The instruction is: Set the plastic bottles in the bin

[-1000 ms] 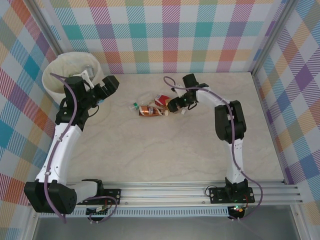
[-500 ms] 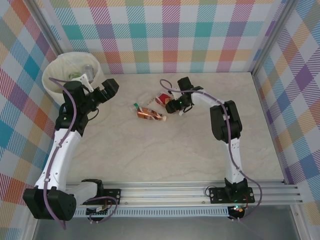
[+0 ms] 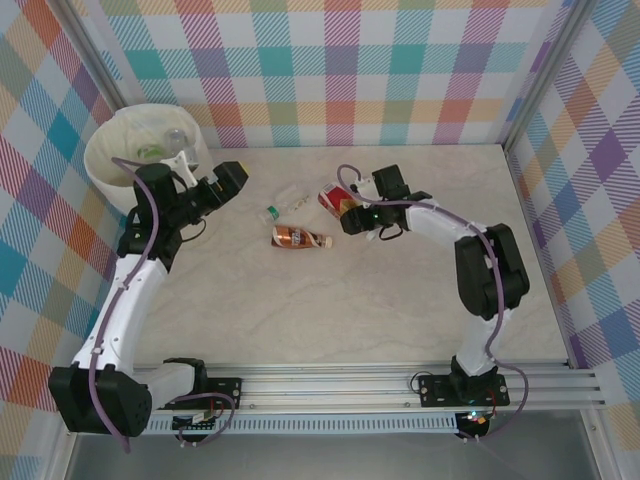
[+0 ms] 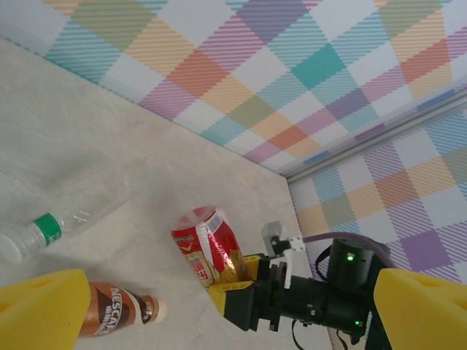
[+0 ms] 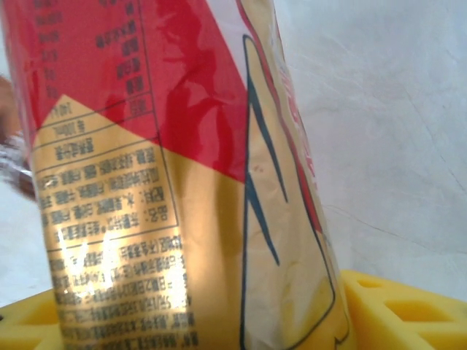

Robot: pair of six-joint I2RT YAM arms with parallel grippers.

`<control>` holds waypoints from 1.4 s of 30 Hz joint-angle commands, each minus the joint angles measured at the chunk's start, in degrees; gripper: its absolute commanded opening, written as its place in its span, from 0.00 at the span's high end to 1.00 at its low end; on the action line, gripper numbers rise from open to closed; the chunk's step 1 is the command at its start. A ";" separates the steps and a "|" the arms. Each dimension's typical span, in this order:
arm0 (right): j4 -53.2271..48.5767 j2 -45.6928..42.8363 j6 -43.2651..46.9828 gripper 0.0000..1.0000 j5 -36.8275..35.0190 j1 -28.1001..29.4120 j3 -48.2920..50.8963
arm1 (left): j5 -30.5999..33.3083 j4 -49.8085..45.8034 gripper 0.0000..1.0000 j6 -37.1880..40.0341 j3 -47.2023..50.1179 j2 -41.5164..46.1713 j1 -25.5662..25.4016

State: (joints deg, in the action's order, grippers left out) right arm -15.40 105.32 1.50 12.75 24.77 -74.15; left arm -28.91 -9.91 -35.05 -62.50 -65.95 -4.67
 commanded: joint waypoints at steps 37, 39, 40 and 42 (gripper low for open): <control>-11.52 8.36 26.51 0.09 3.71 6.43 -13.70 | 11.00 -12.69 0.40 8.76 -27.83 -11.25 7.74; -13.14 11.75 28.03 0.09 2.52 6.43 -16.94 | 13.18 -13.83 0.40 10.03 -30.15 -11.34 9.72; -14.40 13.50 28.78 0.10 2.11 6.43 -18.71 | 14.32 -14.58 0.40 10.42 -31.10 -11.52 10.99; -16.16 16.41 29.69 0.11 1.59 6.43 -21.70 | 15.62 -15.35 0.40 10.78 -32.34 -11.82 13.40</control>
State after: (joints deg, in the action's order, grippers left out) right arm -26.85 119.44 26.33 15.70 30.87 -91.68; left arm -17.06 -21.39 -27.27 -92.71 -77.91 5.72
